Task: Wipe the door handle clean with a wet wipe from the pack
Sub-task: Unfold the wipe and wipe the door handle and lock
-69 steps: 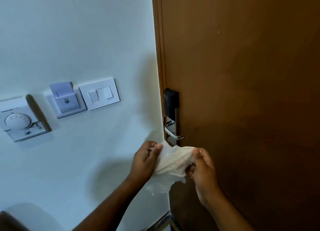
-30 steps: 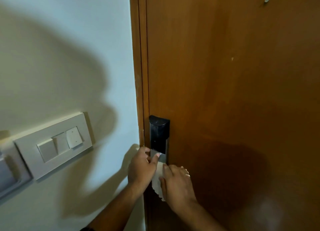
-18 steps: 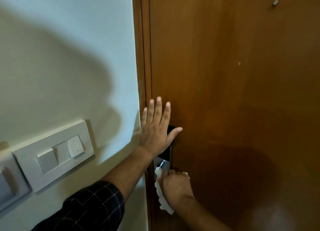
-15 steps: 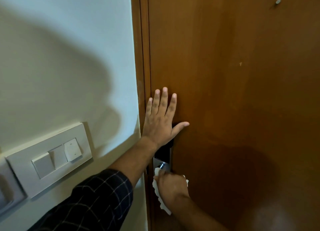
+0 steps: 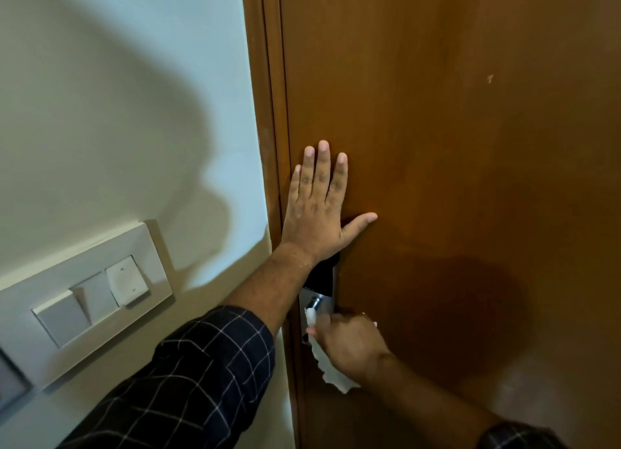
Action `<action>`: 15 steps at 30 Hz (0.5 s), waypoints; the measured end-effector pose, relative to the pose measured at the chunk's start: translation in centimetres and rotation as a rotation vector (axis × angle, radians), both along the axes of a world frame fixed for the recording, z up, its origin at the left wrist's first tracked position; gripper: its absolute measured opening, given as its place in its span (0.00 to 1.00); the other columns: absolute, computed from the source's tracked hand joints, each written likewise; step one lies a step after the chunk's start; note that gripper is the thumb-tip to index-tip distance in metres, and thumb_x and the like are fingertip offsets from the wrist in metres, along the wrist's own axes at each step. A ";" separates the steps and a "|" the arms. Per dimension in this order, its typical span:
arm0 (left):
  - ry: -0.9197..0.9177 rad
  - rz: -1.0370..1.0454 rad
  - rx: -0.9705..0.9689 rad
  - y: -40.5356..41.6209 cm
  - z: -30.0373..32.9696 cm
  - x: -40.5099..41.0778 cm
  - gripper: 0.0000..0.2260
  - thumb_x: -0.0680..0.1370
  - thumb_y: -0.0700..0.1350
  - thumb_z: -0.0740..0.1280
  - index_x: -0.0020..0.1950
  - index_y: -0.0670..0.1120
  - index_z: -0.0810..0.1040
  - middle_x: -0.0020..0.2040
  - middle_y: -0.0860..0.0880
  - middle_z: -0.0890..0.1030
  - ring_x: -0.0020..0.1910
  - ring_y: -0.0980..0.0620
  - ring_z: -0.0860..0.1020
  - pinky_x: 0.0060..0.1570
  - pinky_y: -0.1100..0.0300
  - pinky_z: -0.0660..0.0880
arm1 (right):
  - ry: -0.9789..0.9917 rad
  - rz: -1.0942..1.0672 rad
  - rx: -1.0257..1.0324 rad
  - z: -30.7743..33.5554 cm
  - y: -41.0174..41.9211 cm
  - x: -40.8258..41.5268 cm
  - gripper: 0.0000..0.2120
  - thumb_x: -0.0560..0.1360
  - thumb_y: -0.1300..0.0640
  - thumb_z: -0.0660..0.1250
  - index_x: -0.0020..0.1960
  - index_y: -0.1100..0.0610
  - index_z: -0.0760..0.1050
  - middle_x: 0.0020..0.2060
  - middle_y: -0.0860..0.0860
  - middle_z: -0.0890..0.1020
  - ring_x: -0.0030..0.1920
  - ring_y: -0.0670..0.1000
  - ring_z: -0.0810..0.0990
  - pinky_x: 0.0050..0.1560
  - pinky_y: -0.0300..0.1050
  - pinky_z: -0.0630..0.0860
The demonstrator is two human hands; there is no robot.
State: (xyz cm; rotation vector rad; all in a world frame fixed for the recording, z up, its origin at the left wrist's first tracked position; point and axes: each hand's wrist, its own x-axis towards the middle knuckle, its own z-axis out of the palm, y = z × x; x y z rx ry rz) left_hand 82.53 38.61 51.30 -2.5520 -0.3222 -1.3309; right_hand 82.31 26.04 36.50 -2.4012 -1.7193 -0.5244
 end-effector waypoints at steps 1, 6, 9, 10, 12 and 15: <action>-0.001 -0.003 -0.003 0.0 0.1 0.1 0.45 0.75 0.73 0.51 0.80 0.45 0.44 0.80 0.38 0.51 0.80 0.39 0.47 0.77 0.43 0.46 | -0.058 0.055 -0.003 0.1 -0.9 0.7 0.18 0.81 0.47 0.49 0.47 0.54 0.74 0.33 0.52 0.83 0.28 0.50 0.80 0.29 0.45 0.75; -0.005 0.006 -0.002 0.1 0.2 0.1 0.44 0.75 0.73 0.52 0.80 0.46 0.46 0.81 0.39 0.52 0.80 0.40 0.48 0.77 0.44 0.45 | -0.147 0.197 -0.032 0.1 -3.0 3.3 0.16 0.81 0.47 0.53 0.43 0.53 0.73 0.31 0.49 0.80 0.28 0.50 0.76 0.38 0.47 0.75; -0.013 0.006 -0.001 0.1 0.3 0.1 0.44 0.75 0.73 0.52 0.80 0.45 0.46 0.81 0.39 0.52 0.80 0.40 0.48 0.77 0.44 0.45 | -0.179 0.153 -0.034 0.2 -3.2 3.3 0.16 0.81 0.46 0.53 0.44 0.52 0.74 0.33 0.49 0.81 0.30 0.50 0.77 0.40 0.47 0.76; -0.016 0.007 -0.001 0.1 0.2 0.2 0.44 0.75 0.73 0.52 0.80 0.45 0.46 0.81 0.39 0.52 0.80 0.40 0.48 0.77 0.44 0.45 | -0.177 0.117 -0.042 0.2 -3.1 3.1 0.16 0.81 0.46 0.53 0.44 0.52 0.74 0.32 0.49 0.81 0.30 0.50 0.77 0.40 0.47 0.76; -0.028 0.007 0.002 0.2 0.1 0.4 0.44 0.75 0.73 0.52 0.80 0.45 0.47 0.81 0.39 0.52 0.80 0.40 0.48 0.77 0.44 0.44 | -0.155 0.029 -0.062 0.2 -2.6 1.9 0.15 0.80 0.47 0.54 0.43 0.52 0.74 0.31 0.50 0.81 0.28 0.51 0.77 0.36 0.48 0.76; -0.041 0.007 0.012 0.2 0.0 0.5 0.44 0.75 0.73 0.52 0.80 0.44 0.48 0.80 0.38 0.53 0.80 0.39 0.48 0.77 0.44 0.45 | -0.036 -0.108 -0.150 0.5 -0.3 -0.8 0.11 0.81 0.51 0.54 0.50 0.57 0.71 0.35 0.55 0.81 0.29 0.55 0.77 0.32 0.48 0.71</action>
